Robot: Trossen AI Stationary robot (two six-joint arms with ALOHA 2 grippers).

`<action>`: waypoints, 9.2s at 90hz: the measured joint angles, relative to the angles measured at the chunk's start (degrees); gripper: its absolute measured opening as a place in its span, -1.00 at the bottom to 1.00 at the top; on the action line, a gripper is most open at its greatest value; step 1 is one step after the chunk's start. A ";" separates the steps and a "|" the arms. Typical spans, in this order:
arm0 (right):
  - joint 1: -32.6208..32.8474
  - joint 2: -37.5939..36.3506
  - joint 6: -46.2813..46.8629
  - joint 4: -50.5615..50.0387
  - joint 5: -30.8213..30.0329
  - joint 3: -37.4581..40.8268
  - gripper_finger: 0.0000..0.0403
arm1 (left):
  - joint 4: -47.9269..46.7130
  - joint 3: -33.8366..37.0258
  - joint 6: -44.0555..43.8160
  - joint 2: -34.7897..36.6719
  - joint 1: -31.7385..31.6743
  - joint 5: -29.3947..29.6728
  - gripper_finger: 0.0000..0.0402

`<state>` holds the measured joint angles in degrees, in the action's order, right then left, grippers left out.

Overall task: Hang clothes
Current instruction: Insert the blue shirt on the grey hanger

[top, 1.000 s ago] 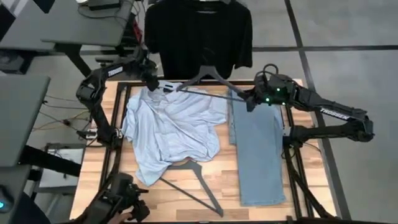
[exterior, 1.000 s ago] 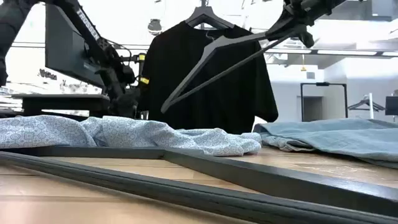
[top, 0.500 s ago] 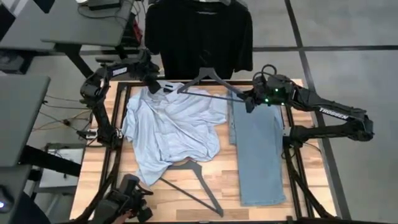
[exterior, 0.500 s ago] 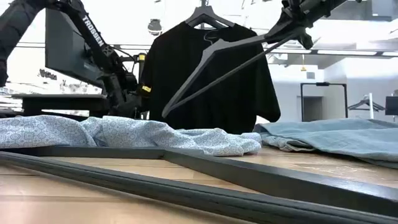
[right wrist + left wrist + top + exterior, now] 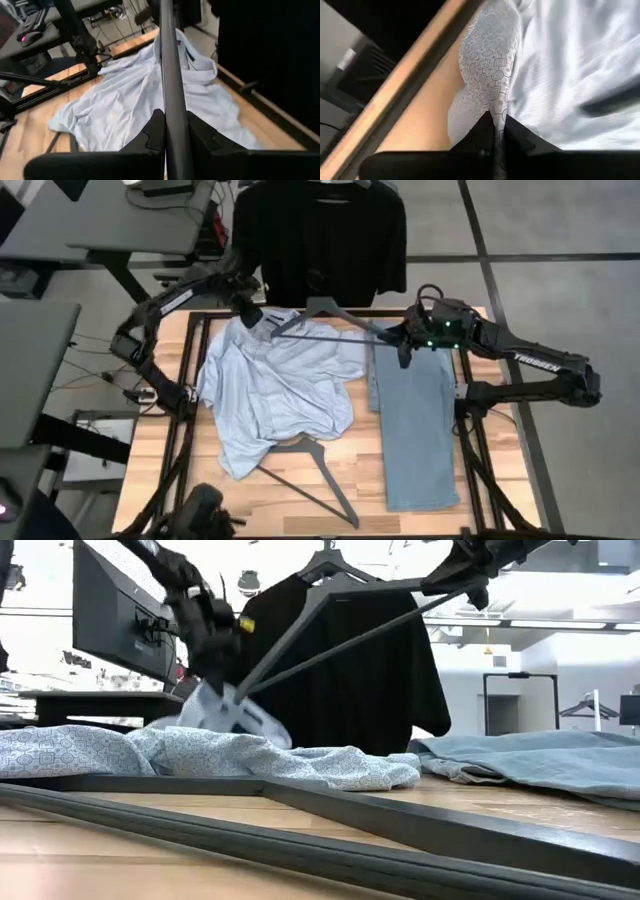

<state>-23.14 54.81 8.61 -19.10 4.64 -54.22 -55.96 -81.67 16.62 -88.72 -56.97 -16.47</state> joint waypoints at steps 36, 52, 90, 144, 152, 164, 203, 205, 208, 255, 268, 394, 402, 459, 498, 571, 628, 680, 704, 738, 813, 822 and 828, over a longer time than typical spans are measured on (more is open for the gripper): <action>1.84 13.47 -10.28 15.37 0.92 -0.02 -0.86 | 4.53 -4.44 -18.18 9.18 5.35 -8.08 -1.00; 1.05 21.03 -6.60 30.88 3.19 1.58 -0.86 | 8.60 -6.87 -25.72 10.41 7.55 -8.04 -1.00; 3.70 42.34 8.18 72.78 -7.72 7.55 -0.86 | 13.61 -7.69 -30.90 10.85 10.78 3.22 -1.00; 7.39 47.66 9.14 80.23 -22.54 3.57 -0.86 | 16.51 -7.58 -24.18 11.91 9.78 10.53 -1.00; 6.24 47.67 7.71 79.76 -20.30 2.65 -0.86 | 17.73 -7.58 -23.98 11.08 11.33 10.54 -1.00; 5.54 51.15 8.61 81.48 -18.89 1.66 -0.86 | 19.84 -7.58 -23.27 10.22 13.89 10.43 -1.00; 6.27 68.35 20.12 103.01 -16.26 -3.03 -0.86 | 11.39 -7.58 -5.21 9.83 16.09 12.15 -0.71; 6.29 68.90 20.62 103.38 -16.29 -3.16 -0.86 | 10.77 -7.58 -3.85 9.83 16.08 12.95 -0.68; 6.38 69.51 21.34 103.89 -16.32 -3.37 -0.86 | 9.90 -7.58 -1.71 9.90 16.09 14.44 -0.64; 6.48 70.20 21.56 105.41 -14.80 -3.56 -0.86 | 8.40 -7.73 17.24 10.98 16.04 40.61 -0.59; 6.03 70.17 21.47 105.42 -13.05 -3.56 -0.86 | 3.39 -10.98 12.89 10.96 14.73 31.93 -0.59; 4.91 68.02 18.15 104.86 5.44 -3.37 -0.86 | -19.08 -17.07 18.69 5.30 1.47 -7.68 -0.40; 4.79 67.92 18.17 105.43 7.40 -3.40 -0.86 | -19.47 -17.07 16.80 5.32 2.16 -14.04 -0.40; 1.97 65.40 26.46 102.91 18.85 -3.72 -0.30 | -23.51 -18.93 14.35 5.28 6.46 -15.07 -0.87; -13.28 37.76 17.93 50.50 31.70 -5.22 0.11 | -26.73 -22.10 16.48 8.20 7.43 -11.91 -0.89; -0.37 57.22 28.47 64.34 31.53 -18.43 0.10 | -23.18 -22.10 14.98 9.76 17.12 -21.31 -0.89; 1.32 57.78 23.59 43.85 23.78 -26.62 -0.29 | -22.57 -22.10 13.95 9.76 18.62 -20.04 -0.89; -10.87 56.10 6.95 23.10 19.81 -26.78 -0.98 | -20.17 -21.90 11.74 12.71 18.60 8.21 -0.90; -11.41 55.85 5.00 22.44 18.01 -26.88 -0.99 | -14.07 -21.81 10.66 14.74 18.23 9.04 -0.90; -11.32 56.07 4.24 22.09 17.72 -26.69 -1.00 | -12.27 -21.81 10.79 14.75 18.23 6.96 -0.91; -12.00 55.79 -0.10 18.08 18.43 -26.93 -1.00 | -12.54 -23.87 7.97 16.60 15.79 6.31 -0.90; -12.00 55.77 -0.12 18.46 18.22 -26.93 -1.00 | -12.33 -23.87 7.28 16.63 15.39 6.43 -0.90; -12.00 55.75 -0.12 18.41 18.17 -26.93 -1.00 | -12.37 -23.87 6.76 16.65 15.38 6.41 -0.90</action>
<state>-35.14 110.56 8.49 -0.69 22.81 -81.14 -68.33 -105.54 23.37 -72.07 -41.59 -10.07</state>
